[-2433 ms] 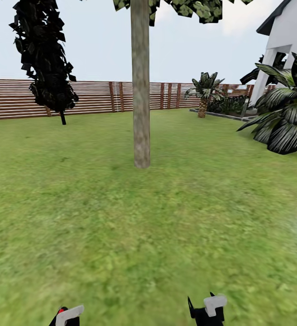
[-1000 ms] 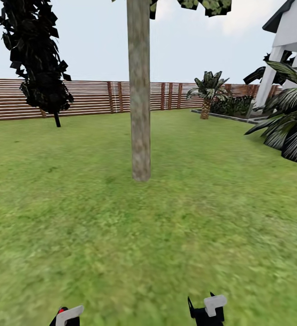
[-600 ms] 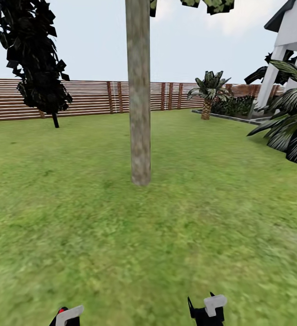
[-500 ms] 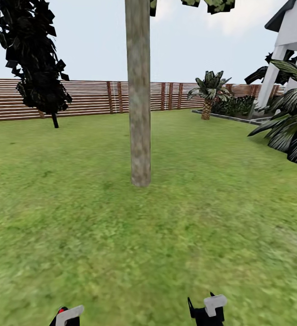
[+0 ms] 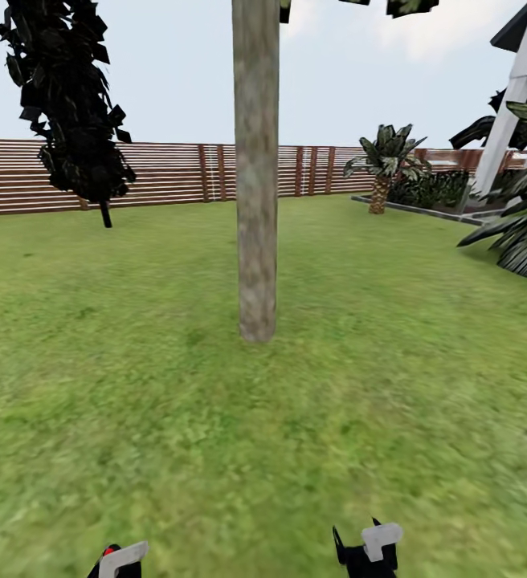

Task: In the garden, pick up the pesticide atomizer on the floor and spray pesticide onto both trees until each tree trunk is fully covered.

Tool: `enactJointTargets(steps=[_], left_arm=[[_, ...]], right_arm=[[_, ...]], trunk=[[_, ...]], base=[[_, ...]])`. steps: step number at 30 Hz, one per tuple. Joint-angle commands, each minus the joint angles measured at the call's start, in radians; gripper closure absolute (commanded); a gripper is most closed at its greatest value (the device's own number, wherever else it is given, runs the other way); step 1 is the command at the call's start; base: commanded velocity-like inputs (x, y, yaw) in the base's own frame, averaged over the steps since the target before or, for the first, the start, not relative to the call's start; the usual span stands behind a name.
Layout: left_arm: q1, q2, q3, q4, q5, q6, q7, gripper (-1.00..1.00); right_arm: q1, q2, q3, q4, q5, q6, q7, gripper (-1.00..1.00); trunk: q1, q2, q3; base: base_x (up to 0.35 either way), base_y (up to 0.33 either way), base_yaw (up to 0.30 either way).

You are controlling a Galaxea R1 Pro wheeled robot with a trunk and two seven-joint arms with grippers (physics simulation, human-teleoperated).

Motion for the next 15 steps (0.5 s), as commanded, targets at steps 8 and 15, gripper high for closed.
enactJointTargets(steps=[8,15], left_arm=[[-0.001,-0.001,0.003,0.001,-0.004,-0.003,0.002,1.00],[-0.001,-0.001,0.003,0.001,-0.004,-0.004,0.002,1.00]], right_arm=[[0.000,0.001,-0.003,0.000,0.007,-0.003,-0.003,-1.00],[0.000,-0.001,-0.004,0.000,0.007,-0.003,0.000,-1.00]], trunk=[[0.000,0.000,-0.001],[0.000,0.000,-0.001]], base=[[0.340,0.000,0.053],[0.340,0.000,0.000]])
